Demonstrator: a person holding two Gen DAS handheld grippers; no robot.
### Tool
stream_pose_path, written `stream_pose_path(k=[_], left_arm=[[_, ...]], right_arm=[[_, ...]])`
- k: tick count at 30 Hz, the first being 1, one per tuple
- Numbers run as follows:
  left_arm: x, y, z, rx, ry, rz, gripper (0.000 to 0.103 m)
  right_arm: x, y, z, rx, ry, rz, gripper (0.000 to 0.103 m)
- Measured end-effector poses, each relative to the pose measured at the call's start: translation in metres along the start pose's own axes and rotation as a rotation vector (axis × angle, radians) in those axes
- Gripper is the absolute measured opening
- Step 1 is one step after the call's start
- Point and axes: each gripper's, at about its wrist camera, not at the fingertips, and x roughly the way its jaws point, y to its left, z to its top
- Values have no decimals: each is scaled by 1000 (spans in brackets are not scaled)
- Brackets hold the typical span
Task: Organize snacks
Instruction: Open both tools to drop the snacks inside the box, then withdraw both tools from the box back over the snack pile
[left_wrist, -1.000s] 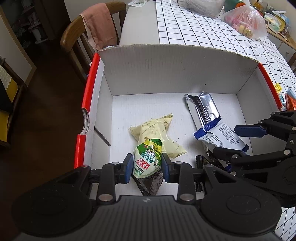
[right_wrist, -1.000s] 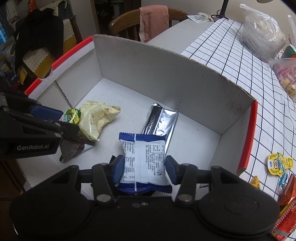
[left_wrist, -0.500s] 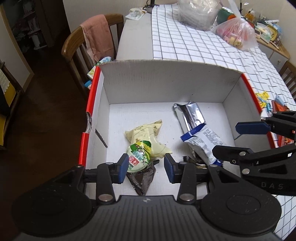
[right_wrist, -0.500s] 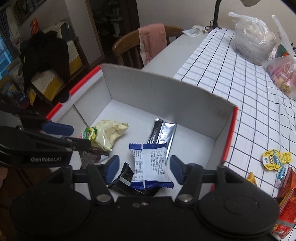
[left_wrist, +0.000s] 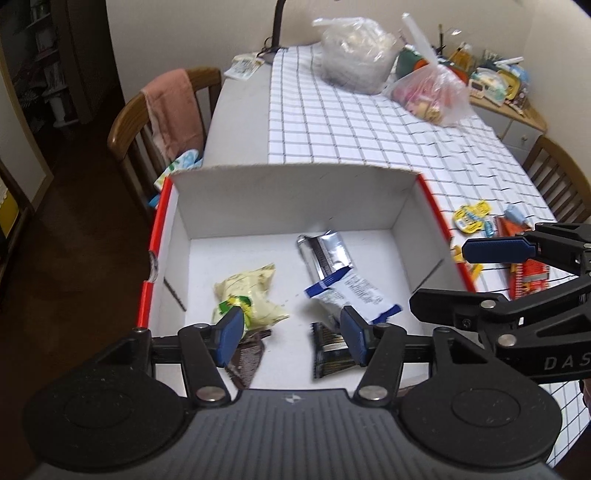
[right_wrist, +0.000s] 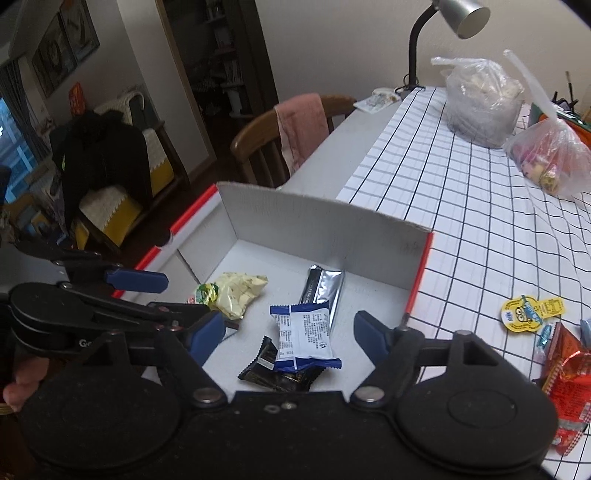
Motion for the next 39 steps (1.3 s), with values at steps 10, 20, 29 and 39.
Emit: stream_pose_path(k=[10, 20, 29, 39], left_arm=[[-20, -34, 0, 31, -65, -59, 67], [-29, -80, -6, 67, -117, -115, 73], [-16, -131, -4, 89, -119, -173, 77], [14, -197, 1, 139, -84, -198, 78]], right_arm=[[-44, -29, -16, 60, -81, -13, 91], [-79, -72, -45, 146, -117, -46, 100], [-106, -125, -75, 193, -106, -150, 103], [-115, -180, -98, 201, -58, -230, 103]])
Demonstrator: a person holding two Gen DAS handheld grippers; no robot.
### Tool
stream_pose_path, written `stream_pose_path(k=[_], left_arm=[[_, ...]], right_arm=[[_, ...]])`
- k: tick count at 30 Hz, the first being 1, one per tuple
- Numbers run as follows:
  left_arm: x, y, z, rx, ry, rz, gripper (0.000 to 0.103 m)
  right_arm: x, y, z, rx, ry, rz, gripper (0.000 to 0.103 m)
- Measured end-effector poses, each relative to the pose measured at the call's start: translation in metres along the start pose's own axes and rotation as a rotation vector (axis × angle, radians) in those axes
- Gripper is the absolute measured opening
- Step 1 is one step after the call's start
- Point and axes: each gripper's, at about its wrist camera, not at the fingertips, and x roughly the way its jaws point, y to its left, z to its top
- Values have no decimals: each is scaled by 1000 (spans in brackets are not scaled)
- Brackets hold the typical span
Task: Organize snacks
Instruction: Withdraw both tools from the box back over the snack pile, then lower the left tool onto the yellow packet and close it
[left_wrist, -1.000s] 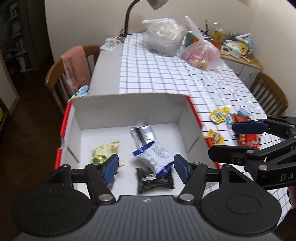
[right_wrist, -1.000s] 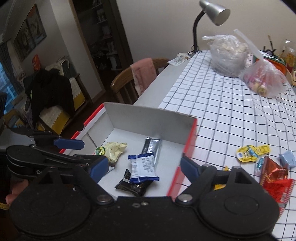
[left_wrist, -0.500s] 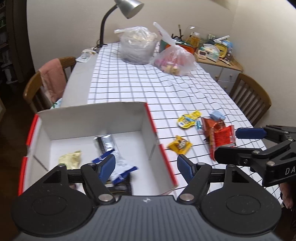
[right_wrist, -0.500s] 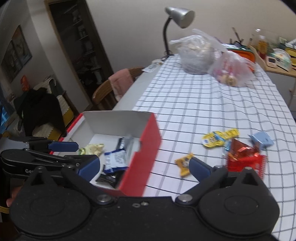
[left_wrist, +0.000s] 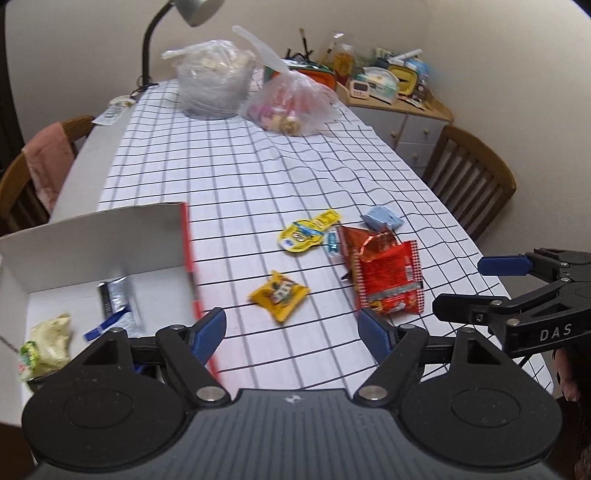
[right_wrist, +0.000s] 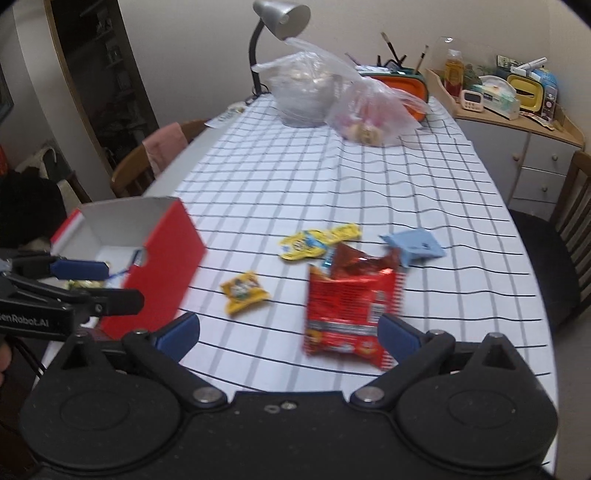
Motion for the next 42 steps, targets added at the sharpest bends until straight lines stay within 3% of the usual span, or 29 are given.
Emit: stream_pose_path(k=[12, 21, 29, 42], left_arm=[[66, -30, 21, -12, 84, 60, 78], [120, -23, 36, -239, 205, 161, 78], [158, 7, 41, -503, 285, 229, 78], [192, 18, 39, -580, 323, 327, 77]], right_arm=[[23, -51, 1, -33, 61, 22, 103], [46, -67, 1, -51, 104, 49, 103], [55, -78, 3, -53, 114, 73, 103], [90, -65, 8, -60, 159, 38, 103]])
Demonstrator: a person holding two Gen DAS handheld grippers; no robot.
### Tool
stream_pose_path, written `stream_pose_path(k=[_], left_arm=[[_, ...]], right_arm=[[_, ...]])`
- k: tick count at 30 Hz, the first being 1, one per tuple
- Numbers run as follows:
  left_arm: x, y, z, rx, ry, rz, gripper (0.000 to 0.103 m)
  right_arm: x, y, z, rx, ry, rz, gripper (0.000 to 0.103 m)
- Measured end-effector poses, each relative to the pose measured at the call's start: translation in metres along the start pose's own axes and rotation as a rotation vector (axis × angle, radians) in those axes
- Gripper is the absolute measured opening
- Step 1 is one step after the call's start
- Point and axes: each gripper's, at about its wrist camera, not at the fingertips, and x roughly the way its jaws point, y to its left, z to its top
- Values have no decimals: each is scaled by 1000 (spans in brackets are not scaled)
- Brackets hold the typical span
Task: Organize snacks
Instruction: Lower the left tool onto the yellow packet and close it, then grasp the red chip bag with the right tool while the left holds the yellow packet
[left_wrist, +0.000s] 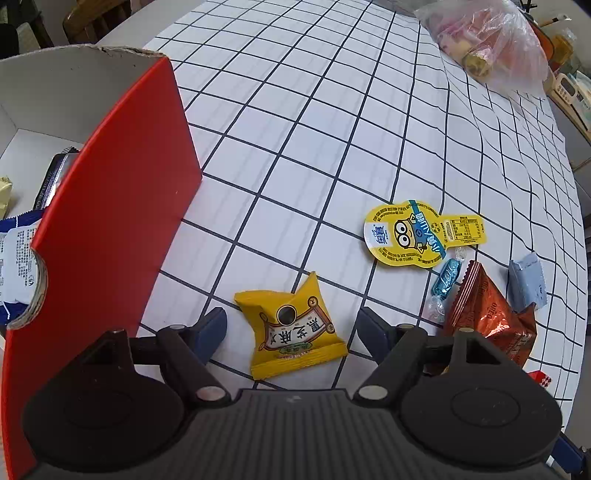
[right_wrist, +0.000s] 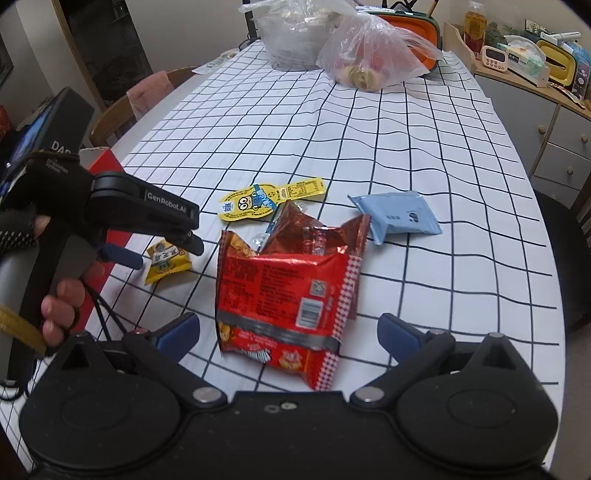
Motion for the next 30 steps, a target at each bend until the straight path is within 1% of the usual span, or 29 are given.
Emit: stream_pose_path(k=[2, 4, 9, 13, 18, 22, 24, 26, 30], left_arm=[[1, 0, 0, -7, -2, 8, 77], [3, 2, 1, -20, 2, 14, 74], [2, 1, 2, -28, 0, 12, 73], [3, -2, 2, -23, -3, 37, 67], [1, 0, 0, -17, -11, 58, 60], [0, 1, -2, -8, -24, 72, 48], [-1, 3, -2, -4, -27, 73, 44], [-2, 5, -3, -2, -28, 66, 42], [-3, 11, -4, -8, -29, 40, 39]], right_arm=[[7, 5, 5, -3, 2, -28, 103], [14, 9, 8, 4, 6, -55, 103], [28, 16, 12, 46, 14, -125, 103], [39, 24, 11, 77, 23, -207, 103], [46, 37, 11, 85, 14, -264, 103], [46, 45, 12, 109, 10, -261, 103], [49, 48, 12, 99, 25, -258, 103], [54, 51, 13, 81, 34, -290, 103], [54, 49, 11, 72, 11, -326, 103]])
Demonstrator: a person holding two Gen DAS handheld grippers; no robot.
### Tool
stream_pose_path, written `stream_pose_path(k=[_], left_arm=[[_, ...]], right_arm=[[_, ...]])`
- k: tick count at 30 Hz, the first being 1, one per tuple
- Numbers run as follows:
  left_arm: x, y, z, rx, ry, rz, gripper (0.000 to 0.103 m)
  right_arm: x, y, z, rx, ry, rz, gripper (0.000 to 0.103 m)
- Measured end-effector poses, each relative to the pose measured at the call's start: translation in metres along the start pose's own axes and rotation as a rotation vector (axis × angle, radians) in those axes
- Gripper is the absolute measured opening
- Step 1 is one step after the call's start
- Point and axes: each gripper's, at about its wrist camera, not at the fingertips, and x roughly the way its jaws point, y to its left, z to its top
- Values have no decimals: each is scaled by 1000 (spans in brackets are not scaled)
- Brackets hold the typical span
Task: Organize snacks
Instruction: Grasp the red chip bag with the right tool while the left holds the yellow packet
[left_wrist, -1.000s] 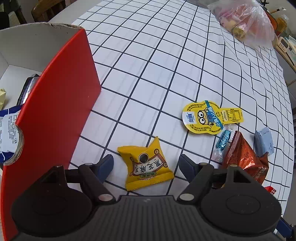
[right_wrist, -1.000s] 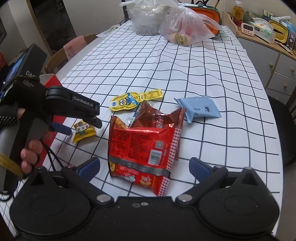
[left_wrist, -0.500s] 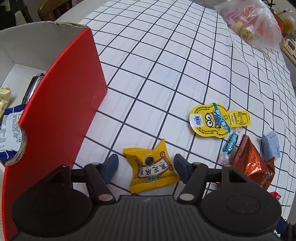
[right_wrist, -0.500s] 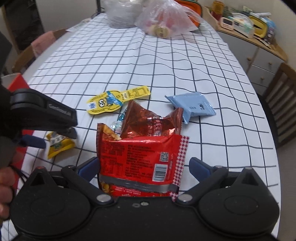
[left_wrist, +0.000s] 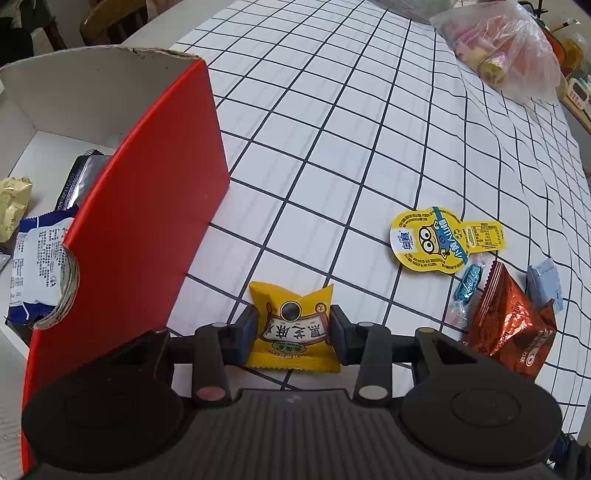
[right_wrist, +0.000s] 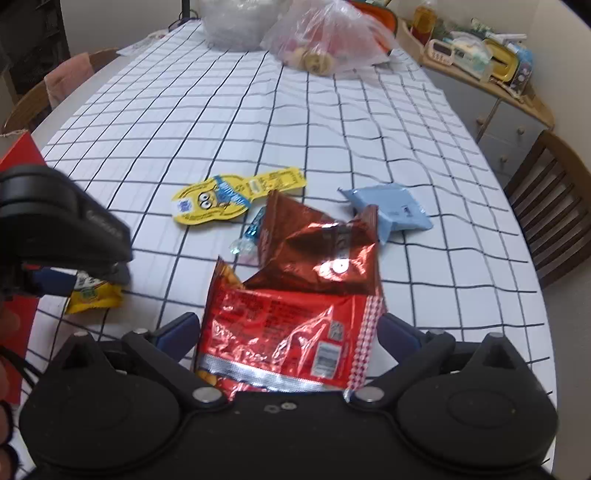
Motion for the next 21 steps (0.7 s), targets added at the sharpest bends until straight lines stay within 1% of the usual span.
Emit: stream_pose_path(k=[8, 11, 12, 13, 14, 15, 20, 21], left_arm=[[-7, 5, -3, 15, 0, -37, 35], [-10, 4, -7, 29, 0, -53, 34], [-11, 4, -8, 35, -1, -56, 33], [-12, 4, -9, 38, 0, -59, 33], [-12, 5, -10, 40, 1, -63, 33], [-13, 6, -12, 42, 2, -67, 33], [-14, 10, -14, 51, 7, -86, 33], [-15, 11, -15, 52, 8, -90, 33]], right_arm=[[7, -4, -1, 15, 19, 26, 103], [7, -2, -4, 12, 23, 50, 103], [6, -2, -5, 10, 19, 59, 100], [5, -2, -6, 7, 12, 72, 93], [3, -2, -7, 7, 10, 90, 90], [2, -4, -7, 11, 15, 111, 79], [-7, -12, -12, 28, 0, 159, 70], [-10, -13, -13, 30, -6, 175, 63]])
